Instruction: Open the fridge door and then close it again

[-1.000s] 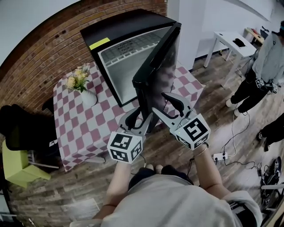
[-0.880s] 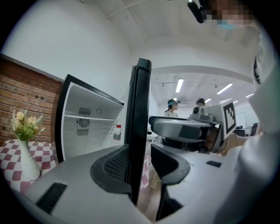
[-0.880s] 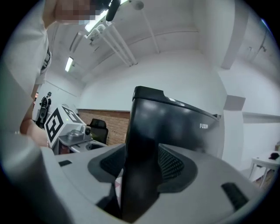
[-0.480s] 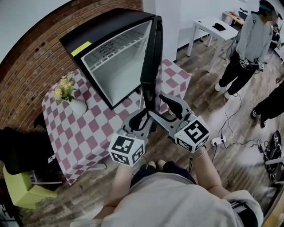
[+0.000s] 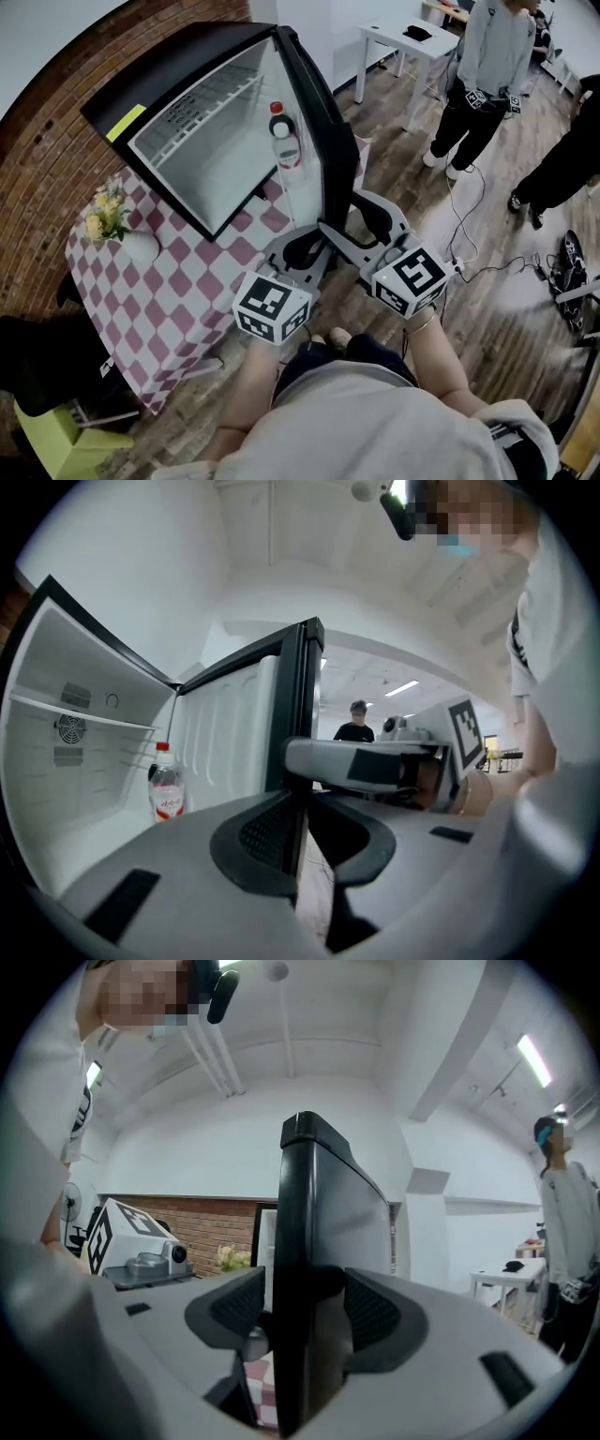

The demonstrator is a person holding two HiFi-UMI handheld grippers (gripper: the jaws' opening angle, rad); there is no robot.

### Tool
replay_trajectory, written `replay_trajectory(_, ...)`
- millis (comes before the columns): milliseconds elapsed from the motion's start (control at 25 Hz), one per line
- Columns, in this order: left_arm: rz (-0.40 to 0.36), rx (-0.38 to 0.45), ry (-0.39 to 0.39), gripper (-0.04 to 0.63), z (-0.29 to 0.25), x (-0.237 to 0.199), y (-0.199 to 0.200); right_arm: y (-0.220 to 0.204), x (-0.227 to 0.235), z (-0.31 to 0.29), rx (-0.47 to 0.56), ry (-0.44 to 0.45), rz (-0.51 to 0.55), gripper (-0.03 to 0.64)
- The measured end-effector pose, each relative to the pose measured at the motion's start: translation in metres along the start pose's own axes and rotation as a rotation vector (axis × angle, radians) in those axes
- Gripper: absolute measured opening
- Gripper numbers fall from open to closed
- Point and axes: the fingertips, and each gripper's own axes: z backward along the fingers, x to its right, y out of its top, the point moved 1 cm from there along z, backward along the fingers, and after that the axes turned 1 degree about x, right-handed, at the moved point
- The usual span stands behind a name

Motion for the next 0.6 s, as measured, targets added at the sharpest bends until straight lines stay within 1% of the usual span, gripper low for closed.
replay_trajectory(120, -0.001, -0.001, -0.062, 0.052, -0.013, 0.008, -0.001, -0.004, 0.013, 0.007, -0.008, -0.062, -0.006, 0.249)
replay_trajectory(280, -0.011, -0.006, -0.131, 0.052, -0.029, 0.016, -0.002, -0.006, 0.033, 0.018, -0.021, -0.154, -0.007, 0.204)
replay_trajectory(320, -0.009, -0.008, -0.146, 0.052, -0.032, 0.018, -0.002, -0.007, 0.037, 0.022, -0.021, -0.175, -0.01, 0.202)
replay_trajectory(480, 0.022, -0.011, -0.185, 0.052, -0.04, 0.022, -0.003, -0.009, 0.051, 0.037, -0.015, -0.251, -0.027, 0.178)
replay_trajectory(600, 0.029, -0.019, -0.206, 0.052, -0.044, 0.023, -0.006, -0.01, 0.065, 0.047, -0.011, -0.322, -0.039, 0.158)
